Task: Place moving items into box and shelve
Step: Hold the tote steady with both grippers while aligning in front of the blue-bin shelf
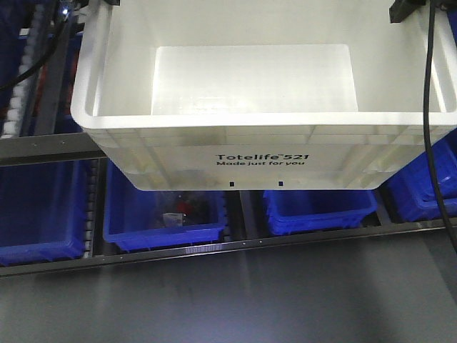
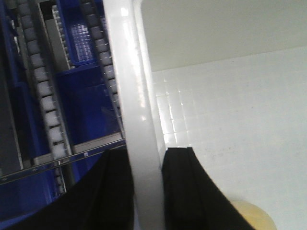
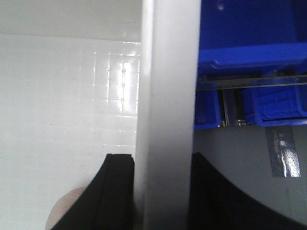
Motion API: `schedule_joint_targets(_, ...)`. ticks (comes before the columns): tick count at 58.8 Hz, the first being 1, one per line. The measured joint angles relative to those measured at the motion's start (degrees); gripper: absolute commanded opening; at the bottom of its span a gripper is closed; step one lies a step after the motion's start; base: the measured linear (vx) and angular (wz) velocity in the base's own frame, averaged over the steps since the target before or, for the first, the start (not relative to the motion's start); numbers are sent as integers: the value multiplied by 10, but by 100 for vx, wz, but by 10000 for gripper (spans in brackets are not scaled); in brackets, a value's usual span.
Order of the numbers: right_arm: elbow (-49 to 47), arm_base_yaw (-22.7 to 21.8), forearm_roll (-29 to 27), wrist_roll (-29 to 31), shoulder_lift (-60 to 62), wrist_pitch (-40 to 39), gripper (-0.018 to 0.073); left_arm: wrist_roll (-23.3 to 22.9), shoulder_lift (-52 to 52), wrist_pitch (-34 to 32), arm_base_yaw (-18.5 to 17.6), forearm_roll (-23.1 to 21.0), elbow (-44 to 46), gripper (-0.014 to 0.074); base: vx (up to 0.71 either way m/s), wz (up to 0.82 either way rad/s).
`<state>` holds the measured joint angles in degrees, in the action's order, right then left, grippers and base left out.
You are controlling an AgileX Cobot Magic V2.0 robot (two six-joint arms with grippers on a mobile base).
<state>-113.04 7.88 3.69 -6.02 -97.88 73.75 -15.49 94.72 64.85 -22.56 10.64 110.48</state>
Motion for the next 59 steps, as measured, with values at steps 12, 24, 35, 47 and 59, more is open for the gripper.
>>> schedule_joint_targets(12, 0, 0, -4, 0, 0, 0, -5, 0, 0, 2, 0, 5, 0, 2, 5, 45)
schedule_joint_targets(24, 0, 1, -5, 0, 0, 0, -5, 0, 0, 3, 0, 8, 0, 2, 3, 21)
schedule_joint_targets(35, 0, 1, -3, 0, 0, 0, -5, 0, 0, 3, 0, 6, 0, 2, 1, 7)
schedule_joint_targets(47, 0, 1, -3, 0, 0, 0, -5, 0, 0, 3, 0, 4, 0, 2, 1, 4)
schedule_joint_targets(59, 0, 1, -2, 0, 0, 0, -5, 0, 0, 3, 0, 4, 0, 2, 1, 7)
